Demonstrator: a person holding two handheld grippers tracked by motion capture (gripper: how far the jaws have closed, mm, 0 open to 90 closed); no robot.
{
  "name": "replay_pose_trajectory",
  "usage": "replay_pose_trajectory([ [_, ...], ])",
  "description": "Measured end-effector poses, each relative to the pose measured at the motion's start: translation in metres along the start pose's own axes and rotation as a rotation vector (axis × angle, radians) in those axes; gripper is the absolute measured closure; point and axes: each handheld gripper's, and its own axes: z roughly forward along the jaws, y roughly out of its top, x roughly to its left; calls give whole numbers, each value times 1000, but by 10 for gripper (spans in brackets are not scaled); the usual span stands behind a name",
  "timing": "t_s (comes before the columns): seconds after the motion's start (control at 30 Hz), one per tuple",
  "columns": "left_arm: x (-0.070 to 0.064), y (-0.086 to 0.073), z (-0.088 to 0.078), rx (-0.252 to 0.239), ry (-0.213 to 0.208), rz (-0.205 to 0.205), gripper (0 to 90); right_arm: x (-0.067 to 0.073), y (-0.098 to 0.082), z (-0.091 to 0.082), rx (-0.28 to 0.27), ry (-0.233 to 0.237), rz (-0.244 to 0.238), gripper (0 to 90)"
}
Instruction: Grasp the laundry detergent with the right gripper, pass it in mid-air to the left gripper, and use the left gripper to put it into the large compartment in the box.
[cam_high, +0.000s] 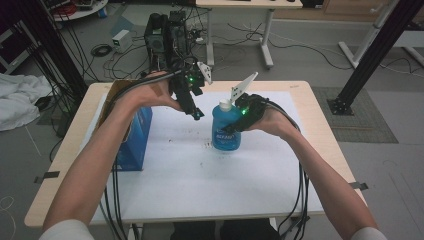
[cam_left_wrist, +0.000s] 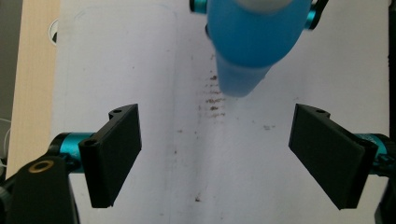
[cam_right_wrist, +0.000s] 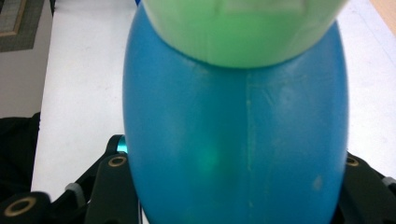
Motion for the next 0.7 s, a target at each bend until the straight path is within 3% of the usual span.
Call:
replay_pose_trajectory([
  [0.1, -4, 7, 0, -19, -37, 15, 171, 3, 2, 2, 4, 9, 0, 453],
  [0.23, -10, 15, 3, -15, -42, 29, 173, 4, 5, 5, 0, 20, -4, 453],
  [0.3, -13, 19, 7, -10, -43, 38, 174, 3, 6, 8, -20, 19, -33, 452],
  [0.33, -14, 20, 9, -5, -45, 41, 173, 5, 6, 8, -2, 26, -8, 452],
  [0.37, -14, 21, 10, 1, -44, 47, 173, 4, 7, 10, -12, 21, -30, 452],
  [0.6, -16, 24, 20, -5, -62, 39, 173, 8, 11, 13, -12, 42, -46, 452],
  [0.7, -17, 26, 24, -11, -76, 39, 174, 8, 13, 14, -27, 18, -56, 451],
])
